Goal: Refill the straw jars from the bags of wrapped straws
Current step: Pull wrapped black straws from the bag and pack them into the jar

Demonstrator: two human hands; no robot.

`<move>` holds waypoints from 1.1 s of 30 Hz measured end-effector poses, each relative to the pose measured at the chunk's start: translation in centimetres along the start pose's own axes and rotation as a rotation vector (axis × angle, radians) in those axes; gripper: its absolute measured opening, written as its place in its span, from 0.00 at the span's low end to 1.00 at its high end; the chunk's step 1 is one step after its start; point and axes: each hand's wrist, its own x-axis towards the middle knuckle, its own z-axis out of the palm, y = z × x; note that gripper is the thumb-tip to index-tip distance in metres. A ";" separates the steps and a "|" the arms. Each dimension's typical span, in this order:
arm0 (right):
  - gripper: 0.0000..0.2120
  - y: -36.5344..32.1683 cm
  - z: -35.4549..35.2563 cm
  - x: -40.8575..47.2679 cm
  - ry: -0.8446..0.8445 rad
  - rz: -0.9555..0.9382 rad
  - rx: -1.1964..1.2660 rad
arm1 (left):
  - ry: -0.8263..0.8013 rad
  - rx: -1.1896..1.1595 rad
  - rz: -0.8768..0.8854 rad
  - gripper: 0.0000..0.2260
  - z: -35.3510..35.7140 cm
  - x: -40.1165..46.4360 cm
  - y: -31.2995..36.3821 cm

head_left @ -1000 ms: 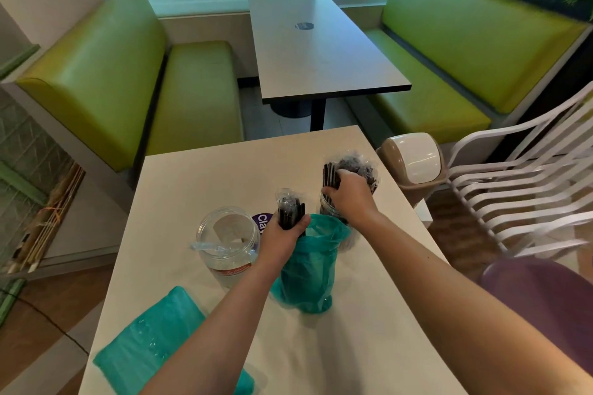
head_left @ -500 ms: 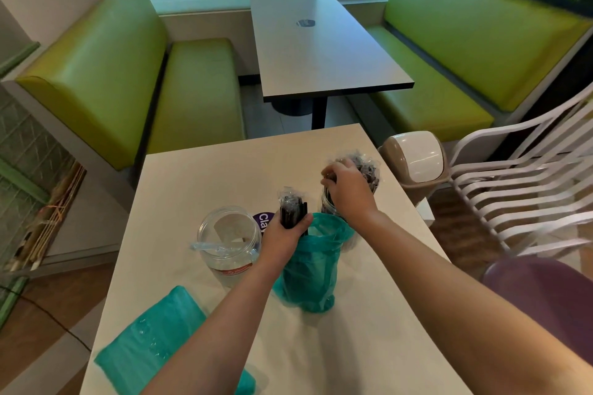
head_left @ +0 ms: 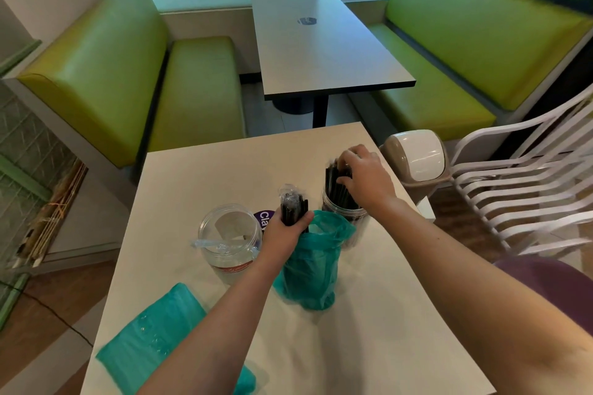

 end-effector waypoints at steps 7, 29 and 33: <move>0.10 0.0 -0.9 0.3 0.160 -0.022 -0.004 | -0.010 -0.013 -0.005 0.21 -0.1 0.0 -0.2; 0.23 -4.7 4.7 -10.2 -0.252 0.247 0.501 | -0.021 -0.118 -0.036 0.17 -0.3 0.5 -1.3; 0.16 -3.7 5.1 -9.4 -0.230 0.286 0.550 | -0.114 -0.100 -0.025 0.22 -0.7 0.3 -1.4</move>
